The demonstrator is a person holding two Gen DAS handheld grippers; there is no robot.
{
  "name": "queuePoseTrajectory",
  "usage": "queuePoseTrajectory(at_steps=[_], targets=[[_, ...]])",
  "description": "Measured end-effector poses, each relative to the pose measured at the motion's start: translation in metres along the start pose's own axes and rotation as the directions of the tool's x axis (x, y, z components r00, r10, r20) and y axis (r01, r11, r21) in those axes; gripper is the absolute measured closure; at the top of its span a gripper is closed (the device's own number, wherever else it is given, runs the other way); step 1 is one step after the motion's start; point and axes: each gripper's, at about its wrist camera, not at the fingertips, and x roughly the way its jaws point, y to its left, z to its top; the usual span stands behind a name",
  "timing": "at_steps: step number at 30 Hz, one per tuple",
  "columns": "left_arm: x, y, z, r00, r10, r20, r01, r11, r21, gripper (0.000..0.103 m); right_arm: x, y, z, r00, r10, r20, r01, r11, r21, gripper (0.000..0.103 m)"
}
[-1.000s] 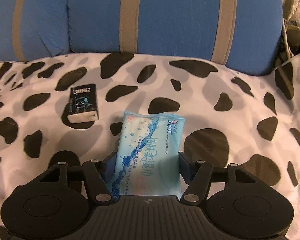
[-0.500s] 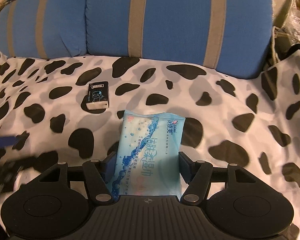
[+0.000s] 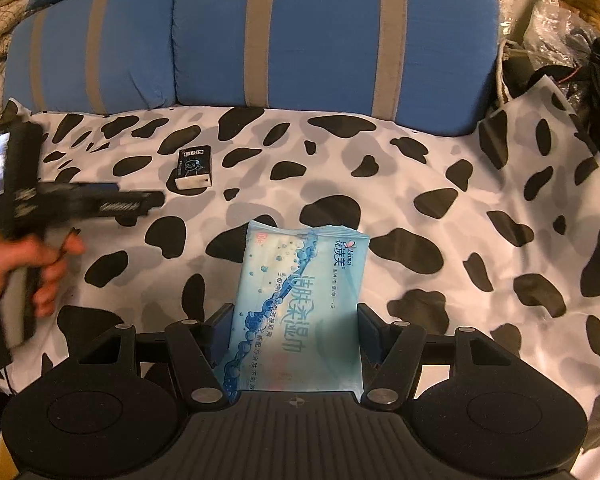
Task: Organize soft objects
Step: 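Grasp the black tissue pack with the left tool while the right holds the wipes, then carry the wipes packet and tissue pack into the box and open both tools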
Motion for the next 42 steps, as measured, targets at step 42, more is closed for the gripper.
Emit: queuePoseTrajectory(at_steps=[42], targets=[[0.041,-0.004,0.001,0.996,0.04,-0.078,-0.044,0.998,-0.05,0.055,0.035,0.009,-0.005,0.995,0.013,-0.103,-0.014,1.0,-0.013,0.037]])
